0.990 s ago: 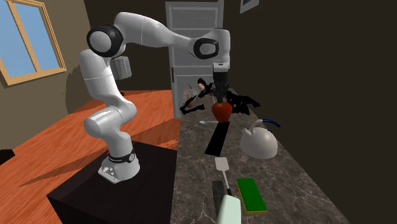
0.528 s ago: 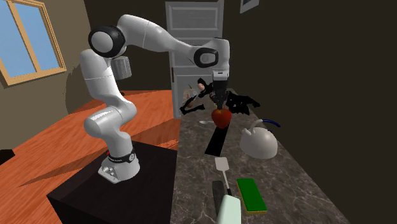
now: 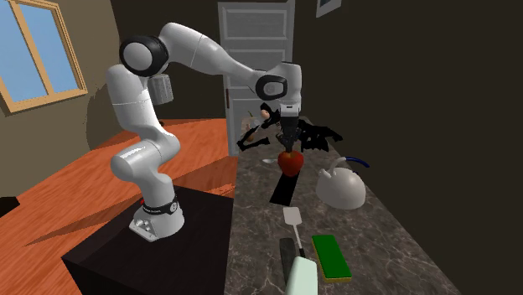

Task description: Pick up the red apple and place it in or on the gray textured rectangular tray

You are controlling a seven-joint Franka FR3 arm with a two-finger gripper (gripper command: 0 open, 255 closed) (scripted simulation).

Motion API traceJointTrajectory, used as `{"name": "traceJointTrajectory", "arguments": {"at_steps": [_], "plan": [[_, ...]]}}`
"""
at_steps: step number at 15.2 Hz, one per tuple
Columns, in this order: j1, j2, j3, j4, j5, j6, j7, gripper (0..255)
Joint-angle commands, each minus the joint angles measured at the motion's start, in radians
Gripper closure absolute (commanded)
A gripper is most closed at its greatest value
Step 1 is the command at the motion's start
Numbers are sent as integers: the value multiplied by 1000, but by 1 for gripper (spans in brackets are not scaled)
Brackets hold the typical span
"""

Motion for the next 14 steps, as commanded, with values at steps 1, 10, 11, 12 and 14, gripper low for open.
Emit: {"name": "traceJointTrajectory", "arguments": {"at_steps": [1, 10, 11, 12, 14], "plan": [[1, 3, 1, -5, -2, 8, 2, 255], [1, 3, 1, -5, -2, 8, 3, 0], [1, 3, 1, -5, -2, 8, 3, 0], [1, 3, 1, -5, -2, 8, 3, 0], [0, -11, -2, 17, 6, -25, -3, 0]]}}
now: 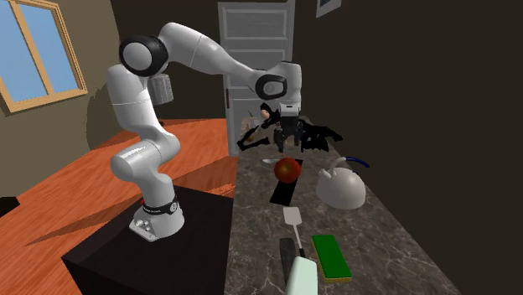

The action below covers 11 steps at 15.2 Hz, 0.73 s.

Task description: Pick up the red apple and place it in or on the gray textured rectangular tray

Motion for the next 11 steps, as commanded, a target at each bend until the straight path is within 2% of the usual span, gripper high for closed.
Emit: {"name": "traceJointTrajectory", "arguments": {"at_steps": [1, 3, 11], "plan": [[-1, -21, -5, 37, 11, -55, -8, 0], [-2, -39, -11, 81, 20, -114, -15, 0], [-2, -39, -11, 81, 20, -114, -15, 0]]}}
